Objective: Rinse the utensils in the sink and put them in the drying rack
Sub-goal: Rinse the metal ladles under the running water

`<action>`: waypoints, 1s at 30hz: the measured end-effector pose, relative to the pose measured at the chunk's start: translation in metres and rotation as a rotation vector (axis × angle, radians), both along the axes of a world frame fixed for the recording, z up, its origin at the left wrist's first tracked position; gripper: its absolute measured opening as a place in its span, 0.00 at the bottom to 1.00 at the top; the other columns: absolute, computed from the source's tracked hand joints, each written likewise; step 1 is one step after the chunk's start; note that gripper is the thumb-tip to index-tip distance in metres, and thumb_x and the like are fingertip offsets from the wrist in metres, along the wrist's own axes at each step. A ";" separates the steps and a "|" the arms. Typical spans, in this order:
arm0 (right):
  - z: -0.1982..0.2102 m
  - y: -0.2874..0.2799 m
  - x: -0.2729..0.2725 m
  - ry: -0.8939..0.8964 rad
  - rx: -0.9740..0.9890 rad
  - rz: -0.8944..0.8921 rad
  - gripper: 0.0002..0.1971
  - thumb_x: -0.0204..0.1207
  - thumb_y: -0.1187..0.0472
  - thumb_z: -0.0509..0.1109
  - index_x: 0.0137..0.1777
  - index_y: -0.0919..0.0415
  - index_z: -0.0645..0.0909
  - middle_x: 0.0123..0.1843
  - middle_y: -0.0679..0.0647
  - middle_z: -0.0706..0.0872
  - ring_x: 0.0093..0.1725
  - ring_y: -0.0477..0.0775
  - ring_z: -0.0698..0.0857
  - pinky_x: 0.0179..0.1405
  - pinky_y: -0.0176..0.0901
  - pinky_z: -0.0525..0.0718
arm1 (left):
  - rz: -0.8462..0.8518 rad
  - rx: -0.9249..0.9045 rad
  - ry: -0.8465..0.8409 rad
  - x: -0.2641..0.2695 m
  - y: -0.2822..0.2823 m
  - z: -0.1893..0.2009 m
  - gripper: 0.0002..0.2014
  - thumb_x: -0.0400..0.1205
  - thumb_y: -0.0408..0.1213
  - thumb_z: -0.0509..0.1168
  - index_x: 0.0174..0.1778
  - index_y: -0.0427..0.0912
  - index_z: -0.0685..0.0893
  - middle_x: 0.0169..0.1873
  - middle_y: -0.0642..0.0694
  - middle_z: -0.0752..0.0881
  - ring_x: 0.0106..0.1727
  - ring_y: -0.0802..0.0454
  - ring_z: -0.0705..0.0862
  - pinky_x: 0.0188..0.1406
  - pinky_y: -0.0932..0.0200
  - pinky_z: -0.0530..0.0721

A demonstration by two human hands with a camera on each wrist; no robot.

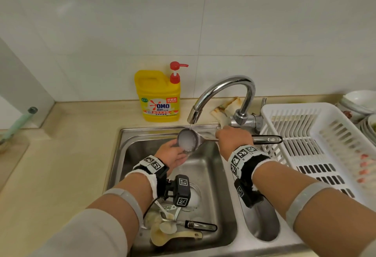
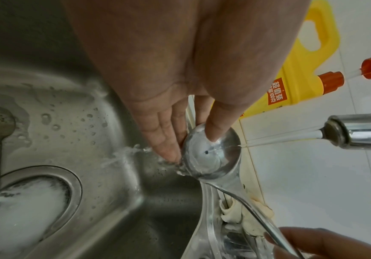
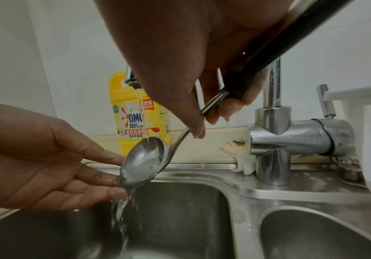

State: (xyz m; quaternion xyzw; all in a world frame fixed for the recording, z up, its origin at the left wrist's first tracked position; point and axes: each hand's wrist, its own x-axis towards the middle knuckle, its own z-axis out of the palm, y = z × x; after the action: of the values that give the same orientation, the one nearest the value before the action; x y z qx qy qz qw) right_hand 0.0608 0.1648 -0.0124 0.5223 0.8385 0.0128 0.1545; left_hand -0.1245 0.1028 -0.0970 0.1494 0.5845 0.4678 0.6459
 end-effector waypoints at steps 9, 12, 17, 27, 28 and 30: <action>-0.003 -0.012 0.006 0.068 -0.046 -0.008 0.19 0.76 0.67 0.65 0.66 0.54 0.73 0.60 0.55 0.77 0.54 0.63 0.85 0.46 0.53 0.82 | 0.039 -0.118 -0.203 -0.011 -0.001 0.008 0.25 0.79 0.51 0.74 0.62 0.36 0.78 0.55 0.25 0.88 0.55 0.32 0.90 0.58 0.43 0.89; -0.015 -0.017 0.004 0.190 -0.058 0.008 0.14 0.79 0.65 0.63 0.63 0.52 0.73 0.54 0.53 0.78 0.53 0.61 0.84 0.47 0.50 0.81 | 0.155 -0.093 -0.215 -0.020 -0.009 0.010 0.16 0.83 0.36 0.71 0.61 0.28 0.81 0.60 0.25 0.86 0.55 0.37 0.89 0.44 0.50 0.92; -0.017 -0.021 0.005 0.427 -0.255 -0.033 0.12 0.85 0.53 0.64 0.66 0.48 0.82 0.58 0.50 0.86 0.59 0.53 0.86 0.64 0.50 0.83 | 0.198 0.066 -0.180 -0.032 -0.027 0.011 0.18 0.82 0.19 0.66 0.69 0.26 0.79 0.64 0.26 0.84 0.59 0.39 0.87 0.48 0.54 0.91; 0.053 -0.016 0.068 0.375 -0.176 0.056 0.06 0.80 0.51 0.71 0.54 0.46 0.87 0.45 0.41 0.87 0.49 0.46 0.85 0.54 0.42 0.83 | 0.051 0.293 -0.143 0.019 -0.026 0.068 0.19 0.84 0.26 0.66 0.71 0.39 0.78 0.66 0.39 0.86 0.65 0.39 0.87 0.65 0.43 0.84; 0.062 -0.015 0.081 0.375 -0.153 0.051 0.05 0.81 0.51 0.71 0.53 0.46 0.86 0.45 0.42 0.86 0.48 0.46 0.85 0.51 0.41 0.82 | 0.036 0.288 -0.139 0.030 -0.024 0.076 0.18 0.84 0.30 0.67 0.70 0.41 0.78 0.64 0.38 0.87 0.63 0.39 0.88 0.66 0.41 0.84; 0.078 -0.012 0.113 0.364 -0.094 0.020 0.03 0.81 0.52 0.71 0.50 0.47 0.85 0.44 0.42 0.86 0.45 0.46 0.84 0.47 0.40 0.79 | -0.033 0.294 -0.117 0.053 -0.020 0.090 0.14 0.87 0.38 0.66 0.67 0.43 0.77 0.62 0.39 0.88 0.61 0.39 0.89 0.68 0.39 0.83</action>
State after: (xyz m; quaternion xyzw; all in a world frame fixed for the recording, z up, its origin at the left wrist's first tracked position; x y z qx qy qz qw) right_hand 0.1735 0.1532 0.0657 0.4997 0.8576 -0.1194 0.0243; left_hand -0.0720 0.0824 -0.0074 0.2245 0.4683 0.5457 0.6576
